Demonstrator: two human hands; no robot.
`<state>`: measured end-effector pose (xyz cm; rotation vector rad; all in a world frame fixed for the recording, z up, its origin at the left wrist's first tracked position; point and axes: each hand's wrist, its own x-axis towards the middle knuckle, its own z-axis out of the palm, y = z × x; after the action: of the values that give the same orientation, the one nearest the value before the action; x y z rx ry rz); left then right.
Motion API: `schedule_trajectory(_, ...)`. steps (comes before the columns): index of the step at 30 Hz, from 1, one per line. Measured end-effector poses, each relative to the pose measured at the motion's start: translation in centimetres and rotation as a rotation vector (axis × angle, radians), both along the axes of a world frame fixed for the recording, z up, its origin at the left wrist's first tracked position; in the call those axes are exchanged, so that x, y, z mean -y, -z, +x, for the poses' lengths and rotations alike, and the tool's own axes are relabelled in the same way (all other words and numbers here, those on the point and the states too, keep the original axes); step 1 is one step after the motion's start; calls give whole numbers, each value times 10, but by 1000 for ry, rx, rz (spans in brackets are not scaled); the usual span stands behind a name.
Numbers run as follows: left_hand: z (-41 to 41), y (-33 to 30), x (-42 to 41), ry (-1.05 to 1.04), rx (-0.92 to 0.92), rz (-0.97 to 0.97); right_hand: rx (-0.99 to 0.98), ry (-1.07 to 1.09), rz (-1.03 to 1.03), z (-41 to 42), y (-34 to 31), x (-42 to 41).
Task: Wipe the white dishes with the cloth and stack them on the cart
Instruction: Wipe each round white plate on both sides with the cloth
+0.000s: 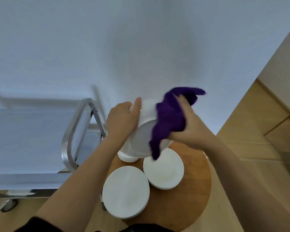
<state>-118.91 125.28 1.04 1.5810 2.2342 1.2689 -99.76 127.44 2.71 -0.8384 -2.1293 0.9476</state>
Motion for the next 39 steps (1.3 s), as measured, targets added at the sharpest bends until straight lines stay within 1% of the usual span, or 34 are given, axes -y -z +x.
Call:
schedule_trajectory(1,7,0,2,34,-55,-12,217,9,80,-11,-6,-1)
schedule_trajectory(2,10,1,5,58,-66,-18,395,40,153,-21,-11,-1)
schedule_trajectory(3,12,3,8,71,-58,-18,503,64,211,-28,-15,-2)
schedule_trajectory(4,11,5,11,78,-57,-11,544,74,256,-32,-16,-4)
schedule_trajectory(5,11,6,13,81,-72,7,535,72,282,-35,-18,-6)
schedule_trajectory(7,11,7,17,81,-82,53,458,10,257,-38,-17,-10)
schedule_trajectory(10,9,5,20,76,-51,89,323,-98,191,-36,-11,-13)
schedule_trajectory(12,2,1,23,56,-8,88,204,-96,162,-26,-5,-15)
schedule_trajectory(13,-3,-2,24,41,52,107,139,-73,134,-20,-3,-16)
schedule_trajectory(15,-12,-9,25,2,215,169,-7,15,46,-10,1,-22)
schedule_trajectory(17,-18,-17,23,-79,417,224,-165,103,5,-11,8,-24)
schedule_trajectory(18,-18,-20,21,-133,516,226,-243,170,-16,-13,12,-22)
schedule_trajectory(20,-15,-21,17,-227,662,167,-389,331,-110,-18,18,-18)
schedule_trajectory(22,-9,-12,16,-266,871,149,-524,465,-208,-22,25,-12)
schedule_trajectory(24,0,-5,15,-322,1119,178,-643,522,-254,-29,33,-3)
schedule_trajectory(26,8,1,10,-363,1296,220,-724,561,-303,-40,39,5)
schedule_trajectory(27,13,1,9,-352,1354,236,-758,579,-357,-44,39,7)
schedule_trajectory(28,16,0,7,-321,1369,241,-785,575,-418,-44,37,5)
schedule_trajectory(29,17,1,8,-271,1324,226,-802,542,-473,-39,35,-1)
schedule_trajectory(30,15,3,10,-197,1225,192,-816,474,-516,-30,32,-7)
schedule_trajectory(32,-2,-1,17,32,1062,108,-854,299,-614,-8,26,-20)
schedule_trajectory(33,-14,-7,20,155,1051,50,-840,234,-664,2,24,-25)
schedule_trajectory(34,-25,-13,19,256,1064,-21,-769,193,-691,10,22,-29)
schedule_trajectory(35,-33,-19,17,328,1083,-92,-658,164,-687,16,20,-33)
schedule_trajectory(36,-35,-23,14,363,1096,-178,-539,129,-651,20,18,-36)
schedule_trajectory(38,-28,-25,13,341,1113,-355,-373,82,-561,20,13,-40)
schedule_trajectory(39,-23,-23,15,329,1148,-388,-348,81,-516,19,11,-40)
